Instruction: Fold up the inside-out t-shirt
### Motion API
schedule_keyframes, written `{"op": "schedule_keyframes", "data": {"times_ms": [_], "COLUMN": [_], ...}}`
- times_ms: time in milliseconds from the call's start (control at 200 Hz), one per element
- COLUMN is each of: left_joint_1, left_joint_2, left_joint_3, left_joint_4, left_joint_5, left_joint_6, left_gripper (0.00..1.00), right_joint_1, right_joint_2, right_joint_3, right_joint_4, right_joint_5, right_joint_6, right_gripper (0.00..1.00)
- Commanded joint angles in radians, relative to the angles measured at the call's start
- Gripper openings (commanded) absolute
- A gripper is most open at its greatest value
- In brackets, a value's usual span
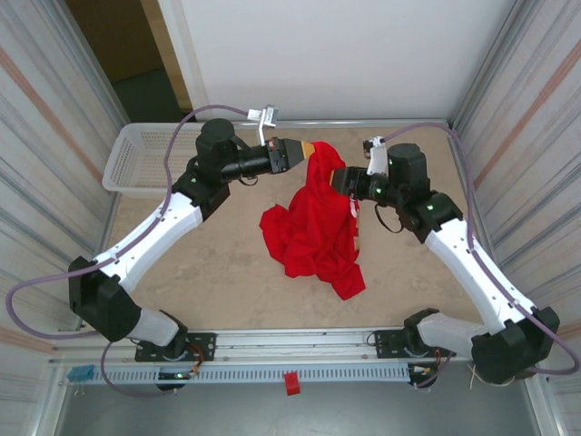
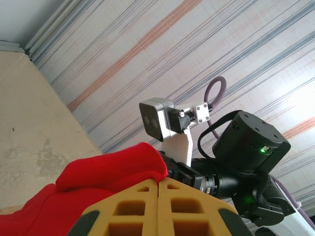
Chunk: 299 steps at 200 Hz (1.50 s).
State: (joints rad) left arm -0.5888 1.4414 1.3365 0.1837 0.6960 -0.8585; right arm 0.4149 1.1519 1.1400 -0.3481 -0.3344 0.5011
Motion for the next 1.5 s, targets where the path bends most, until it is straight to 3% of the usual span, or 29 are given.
{"op": "schedule_keyframes", "data": {"times_ms": [0,90,316,426,511,601,736,917,1077,1227,1388,1493], "left_joint_1": [0.012,0.048,0.114,0.133,0.146,0.153,0.153,0.150,0.091,0.007,-0.021,-0.006], "left_joint_2": [-0.016,-0.015,0.038,0.059,0.069,0.065,0.038,0.040,0.053,0.103,0.084,0.016], "left_joint_3": [-0.018,-0.044,-0.051,-0.036,-0.020,0.016,0.139,0.399,0.564,0.589,0.386,0.188], "left_joint_4": [0.024,0.030,0.066,0.060,0.061,0.075,0.043,-0.044,-0.100,-0.132,-0.134,-0.200], "left_joint_5": [-0.005,-0.018,-0.009,-0.011,-0.008,0.002,-0.016,-0.044,-0.060,-0.031,-0.072,-0.193], "left_joint_6": [0.007,-0.002,-0.016,-0.005,-0.005,-0.008,0.018,0.057,0.103,0.111,0.132,0.194], "left_gripper": [0.00,0.00,0.00,0.00,0.00,0.00,0.00,0.00,0.00,0.00,0.41,0.52], "right_joint_1": [-0.027,-0.072,-0.161,-0.162,-0.173,-0.208,-0.249,-0.274,-0.282,-0.337,-0.417,-0.503], "right_joint_2": [-0.024,-0.088,-0.208,-0.218,-0.204,-0.169,0.026,0.366,0.396,0.203,-0.074,-0.208], "right_joint_3": [0.079,0.085,0.063,0.049,0.049,0.054,0.142,0.543,0.723,0.461,0.024,-0.182], "right_joint_4": [0.003,0.008,0.162,0.239,0.219,0.171,0.165,0.277,0.312,0.310,0.289,0.233], "right_joint_5": [-0.047,-0.149,-0.654,-0.781,-0.706,-0.546,-0.331,-0.398,-0.380,-0.279,-0.118,-0.060], "right_joint_6": [-0.002,-0.007,-0.039,-0.021,-0.027,-0.024,0.047,0.243,0.291,0.266,0.228,0.228], "right_gripper": [0.00,0.00,0.00,0.00,0.00,0.00,0.00,0.00,0.00,0.00,0.00,0.00]}}
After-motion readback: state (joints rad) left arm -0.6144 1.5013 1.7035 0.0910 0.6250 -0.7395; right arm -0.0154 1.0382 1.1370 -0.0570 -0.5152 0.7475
